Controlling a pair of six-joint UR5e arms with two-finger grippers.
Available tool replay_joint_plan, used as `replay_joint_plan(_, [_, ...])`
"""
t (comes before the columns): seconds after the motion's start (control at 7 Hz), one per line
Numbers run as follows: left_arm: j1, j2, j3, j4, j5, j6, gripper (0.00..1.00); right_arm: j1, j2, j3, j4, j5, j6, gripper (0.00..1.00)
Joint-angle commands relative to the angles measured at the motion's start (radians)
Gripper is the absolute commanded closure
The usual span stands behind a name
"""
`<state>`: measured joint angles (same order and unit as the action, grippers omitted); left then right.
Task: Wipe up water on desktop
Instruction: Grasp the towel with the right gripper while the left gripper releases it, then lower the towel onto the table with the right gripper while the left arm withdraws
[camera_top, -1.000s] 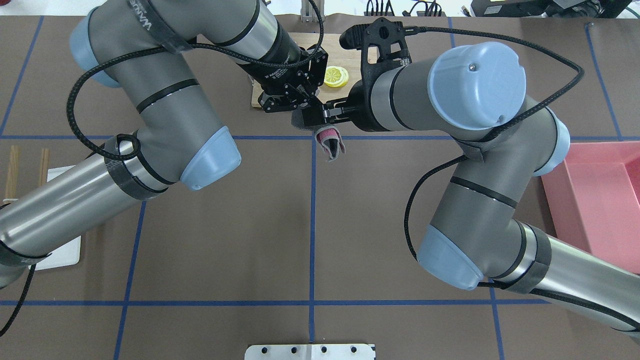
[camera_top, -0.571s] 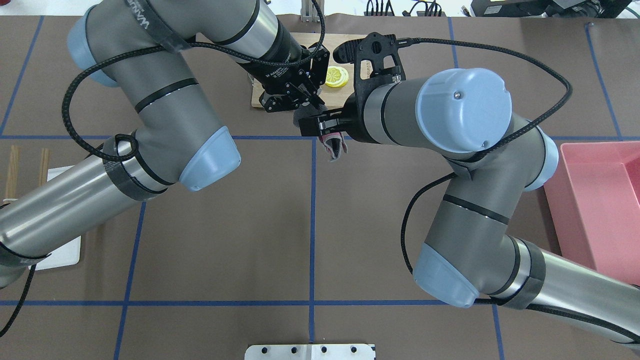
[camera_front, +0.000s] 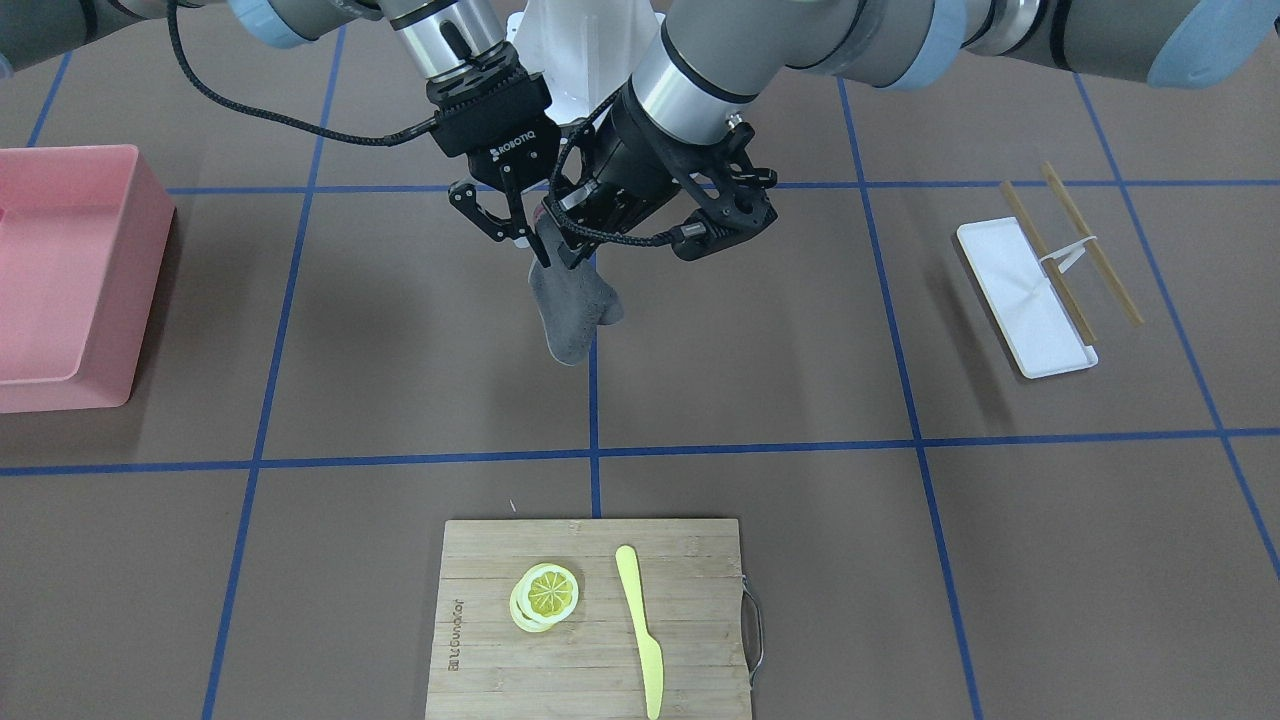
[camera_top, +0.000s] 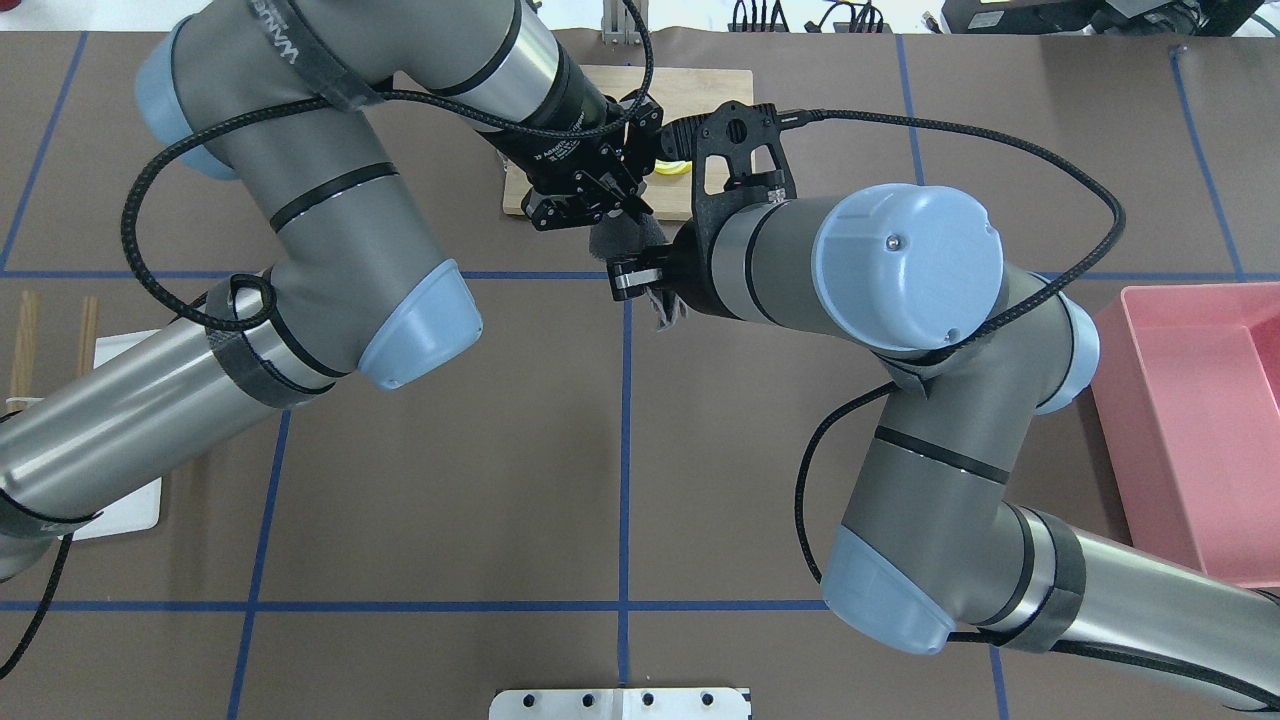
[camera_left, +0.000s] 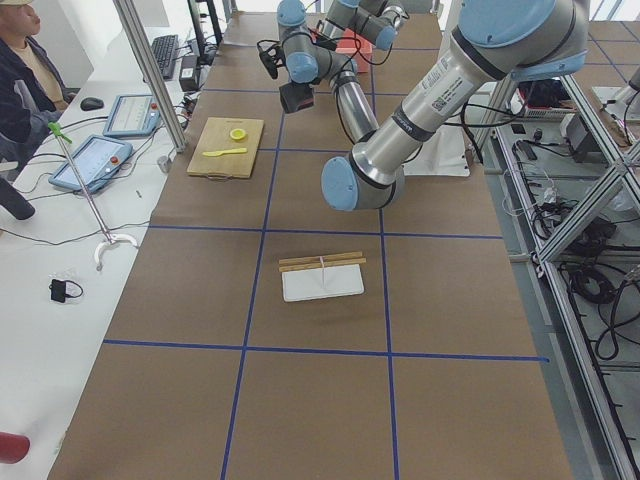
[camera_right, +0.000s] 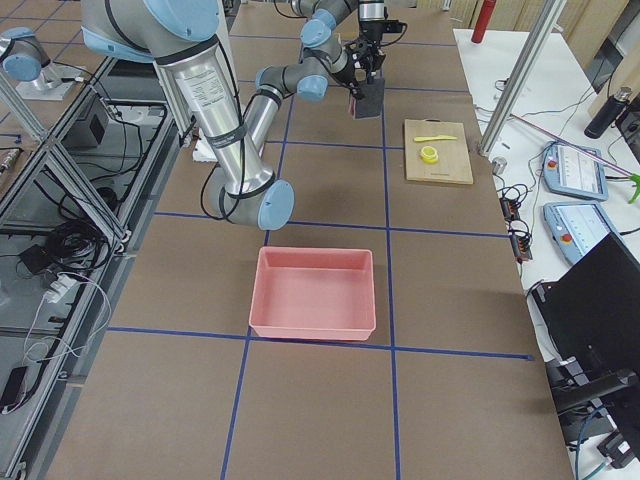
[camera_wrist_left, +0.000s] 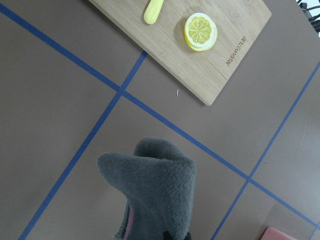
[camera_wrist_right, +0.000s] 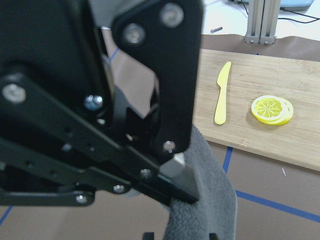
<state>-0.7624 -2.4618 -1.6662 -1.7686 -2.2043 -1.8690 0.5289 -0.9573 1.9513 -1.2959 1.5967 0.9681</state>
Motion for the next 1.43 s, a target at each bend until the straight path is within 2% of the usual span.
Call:
replay_joint_plan(0.0, [0.002,0.001,-0.001,0.0,-0.002,-0.004,1.0,0.0,-0.005,0.004,0.003,0.0,0.001,1.0])
replay_joint_plan(0.14, [0.002,0.006,-0.003,-0.008,-0.002,0.005,1.0,0.0,-0.008,0.014,0.001,0.0,0.001,1.0])
replay_joint_plan(0.29, [-0.002,0.01,-0.01,-0.012,0.0,0.007,0.53,0.0,-0.041,0.041,0.001,-0.001,0.003,1.0])
replay_joint_plan(0.43, [-0.011,0.02,-0.023,-0.014,0.003,-0.001,0.13,0.003,-0.078,0.073,-0.005,0.0,0.07,1.0])
replay_joint_plan(0.57, [-0.081,0.038,-0.032,-0.021,0.002,0.002,0.09,-0.027,-0.095,0.084,-0.032,0.0,0.216,1.0])
replay_joint_plan(0.71, [-0.151,0.099,-0.058,-0.047,-0.005,0.011,0.07,-0.077,-0.125,0.086,-0.105,-0.001,0.369,1.0])
replay_joint_plan(0.86, [-0.208,0.201,-0.094,-0.073,-0.008,0.092,0.04,-0.143,-0.13,0.072,-0.187,0.003,0.421,1.0])
replay_joint_plan(1.0, [-0.228,0.298,-0.14,-0.066,-0.005,0.269,0.04,-0.174,-0.132,0.066,-0.253,0.025,0.422,1.0])
replay_joint_plan(1.29, [-0.274,0.384,-0.136,-0.061,0.005,0.388,0.03,-0.147,-0.2,0.064,-0.325,0.261,0.408,1.0])
